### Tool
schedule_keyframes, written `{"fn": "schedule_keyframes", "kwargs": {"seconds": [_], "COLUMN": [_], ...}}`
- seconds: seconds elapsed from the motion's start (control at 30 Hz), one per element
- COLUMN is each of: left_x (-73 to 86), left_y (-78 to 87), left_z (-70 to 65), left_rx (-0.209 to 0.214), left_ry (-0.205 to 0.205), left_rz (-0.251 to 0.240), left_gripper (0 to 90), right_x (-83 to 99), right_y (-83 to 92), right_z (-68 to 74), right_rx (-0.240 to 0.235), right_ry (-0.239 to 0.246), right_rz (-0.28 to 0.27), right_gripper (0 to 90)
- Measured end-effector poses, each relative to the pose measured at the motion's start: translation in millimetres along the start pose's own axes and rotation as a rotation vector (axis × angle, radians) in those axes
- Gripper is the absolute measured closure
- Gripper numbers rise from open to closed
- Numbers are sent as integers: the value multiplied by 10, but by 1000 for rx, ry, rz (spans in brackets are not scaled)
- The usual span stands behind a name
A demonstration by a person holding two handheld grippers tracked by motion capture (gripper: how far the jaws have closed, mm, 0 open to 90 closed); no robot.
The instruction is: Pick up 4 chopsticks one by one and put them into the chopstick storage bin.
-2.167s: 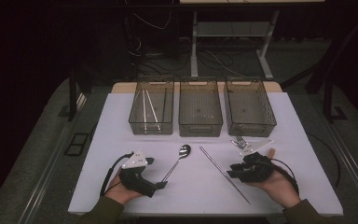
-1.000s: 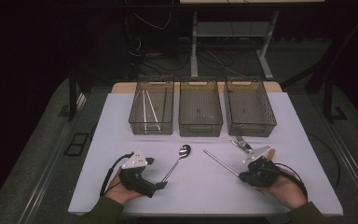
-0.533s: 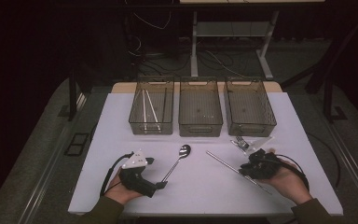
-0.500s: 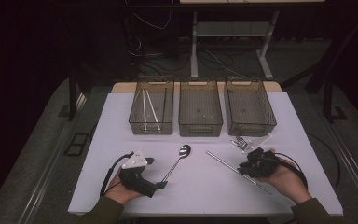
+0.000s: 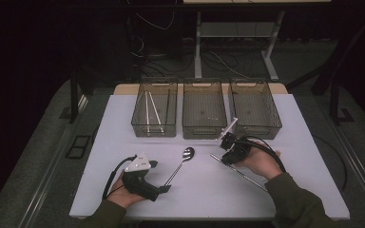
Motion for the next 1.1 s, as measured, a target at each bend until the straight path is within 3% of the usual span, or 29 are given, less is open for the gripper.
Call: {"fn": "schedule_keyframes", "kwargs": {"seconds": [0.23, 0.67, 0.9, 1.1], "left_x": [0, 1, 3, 4], "left_y": [0, -4, -4, -7], "left_z": [-4, -11, -6, -7], "left_rx": [2, 3, 5, 5], "left_ry": [-1, -3, -7, -7], "left_rz": [1, 4, 6, 7], "left_gripper": [0, 0, 0, 0], "right_x": [21, 20, 28, 3], "right_y": [-104, -175, -157, -34], "right_z": [-11, -27, -8, -29], "right_rx": [-17, 3, -9, -32], "right_ry": [-10, 11, -10, -49], "right_rz": [117, 218, 186, 88], "right_gripper": [806, 840, 847, 846]}}
Point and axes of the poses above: each handheld gripper's, and its own axes: y roughly backward along the jaws, x roughly out of its underside, z roughly to its left, the point moved 9 cm from there along -y, roughly forward along the jaws, and after that the axes turned 6 degrees about -x, right-handed, at the moved point
